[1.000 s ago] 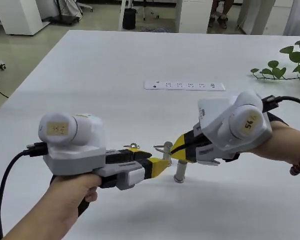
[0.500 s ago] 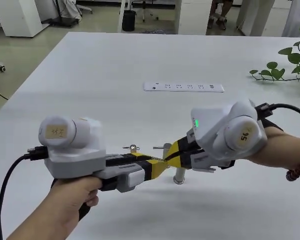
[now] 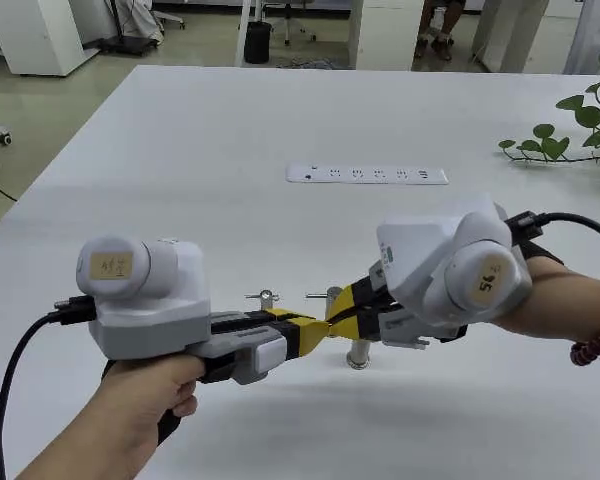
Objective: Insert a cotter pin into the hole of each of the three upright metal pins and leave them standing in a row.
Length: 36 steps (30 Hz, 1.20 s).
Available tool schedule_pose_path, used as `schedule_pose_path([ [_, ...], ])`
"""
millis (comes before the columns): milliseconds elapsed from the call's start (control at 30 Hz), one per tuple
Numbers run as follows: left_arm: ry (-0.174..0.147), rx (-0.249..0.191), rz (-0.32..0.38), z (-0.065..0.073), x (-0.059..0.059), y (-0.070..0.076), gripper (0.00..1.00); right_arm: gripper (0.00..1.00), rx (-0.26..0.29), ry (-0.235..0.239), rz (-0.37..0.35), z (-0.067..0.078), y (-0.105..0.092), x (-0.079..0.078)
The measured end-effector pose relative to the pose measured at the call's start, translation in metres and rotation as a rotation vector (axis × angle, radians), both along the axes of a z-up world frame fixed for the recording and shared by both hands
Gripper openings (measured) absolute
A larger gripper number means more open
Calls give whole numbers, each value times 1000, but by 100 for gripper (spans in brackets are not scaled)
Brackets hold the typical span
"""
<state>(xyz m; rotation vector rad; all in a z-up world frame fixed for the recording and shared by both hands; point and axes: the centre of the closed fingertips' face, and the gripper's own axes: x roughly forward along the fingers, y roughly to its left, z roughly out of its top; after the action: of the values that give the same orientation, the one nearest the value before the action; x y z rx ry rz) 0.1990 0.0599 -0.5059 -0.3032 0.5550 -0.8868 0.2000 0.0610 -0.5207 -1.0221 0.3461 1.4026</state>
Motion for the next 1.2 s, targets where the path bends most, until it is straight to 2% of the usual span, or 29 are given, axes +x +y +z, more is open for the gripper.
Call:
schedule_pose_path([
  [233,18,2,18,-4,2,3,0,0,-11,-15,13,0,1,-1],
  [300,31,-10,27,-4,2,3,0,0,-14,-22,15,0,1,-1],
  [500,40,-23,31,-4,2,4,0,0,-10,-19,2,-1,2,-1],
  [533,33,-19,28,-4,1,5,0,0,-9,-17,-1,-1,2,-2],
  [633,-26,15,3,-3,1,5,0,0,8,10,-26,-1,3,-3],
  [767,-48,25,-7,-3,1,6,0,0,33,41,-56,-2,3,-3],
  [933,-58,39,-27,-3,-3,5,0,0,51,70,-78,-4,3,-6],
  [1200,-84,77,-61,-8,-8,7,0,0,125,207,-164,-5,1,-9],
])
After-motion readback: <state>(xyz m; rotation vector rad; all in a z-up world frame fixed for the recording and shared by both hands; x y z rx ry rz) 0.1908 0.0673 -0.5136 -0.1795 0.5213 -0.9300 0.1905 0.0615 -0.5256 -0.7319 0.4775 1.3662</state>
